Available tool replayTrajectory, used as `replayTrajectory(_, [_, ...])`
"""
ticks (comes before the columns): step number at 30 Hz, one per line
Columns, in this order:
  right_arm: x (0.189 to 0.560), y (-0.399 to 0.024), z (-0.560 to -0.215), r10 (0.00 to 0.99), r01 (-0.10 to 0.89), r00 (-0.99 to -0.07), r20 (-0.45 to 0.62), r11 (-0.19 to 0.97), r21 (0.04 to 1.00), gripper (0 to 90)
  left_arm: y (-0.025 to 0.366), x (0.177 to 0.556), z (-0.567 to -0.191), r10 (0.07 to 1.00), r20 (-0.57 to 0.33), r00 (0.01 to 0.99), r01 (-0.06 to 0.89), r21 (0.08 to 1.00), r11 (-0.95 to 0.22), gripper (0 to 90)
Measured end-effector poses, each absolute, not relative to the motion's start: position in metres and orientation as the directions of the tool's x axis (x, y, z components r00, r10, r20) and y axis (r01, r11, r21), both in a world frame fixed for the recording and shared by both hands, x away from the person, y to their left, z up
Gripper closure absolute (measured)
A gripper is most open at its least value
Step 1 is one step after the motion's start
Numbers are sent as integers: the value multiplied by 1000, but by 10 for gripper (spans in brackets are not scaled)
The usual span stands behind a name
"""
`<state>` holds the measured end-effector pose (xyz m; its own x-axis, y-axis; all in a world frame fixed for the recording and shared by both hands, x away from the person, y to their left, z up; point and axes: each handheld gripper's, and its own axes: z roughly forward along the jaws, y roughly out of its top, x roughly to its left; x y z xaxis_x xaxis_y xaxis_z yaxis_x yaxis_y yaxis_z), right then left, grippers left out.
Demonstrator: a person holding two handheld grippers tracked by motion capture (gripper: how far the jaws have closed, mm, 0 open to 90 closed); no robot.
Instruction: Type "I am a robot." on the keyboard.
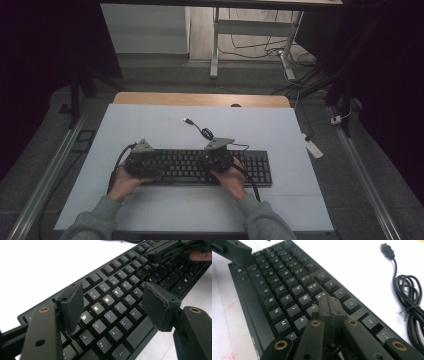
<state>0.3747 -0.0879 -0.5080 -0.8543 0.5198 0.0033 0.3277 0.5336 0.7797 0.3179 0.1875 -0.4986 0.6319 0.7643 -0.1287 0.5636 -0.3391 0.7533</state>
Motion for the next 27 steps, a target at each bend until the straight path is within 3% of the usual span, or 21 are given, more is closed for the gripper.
replayTrajectory(3, [374, -94, -506, 520, 337, -854, 21, 520, 785, 889, 188, 318, -499, 766, -128, 630, 564, 753, -338, 339])
replayTrajectory(15, [356, -140, -495, 567, 351, -823, 26, 473, 808, 615, 189, 318, -498, 769, -126, 626, 563, 756, -334, 339])
replayTrajectory(27, [335, -182, -497, 580, 337, -814, 16, 450, 827, 552, 189, 319, -499, 766, -122, 631, 560, 755, -341, 338])
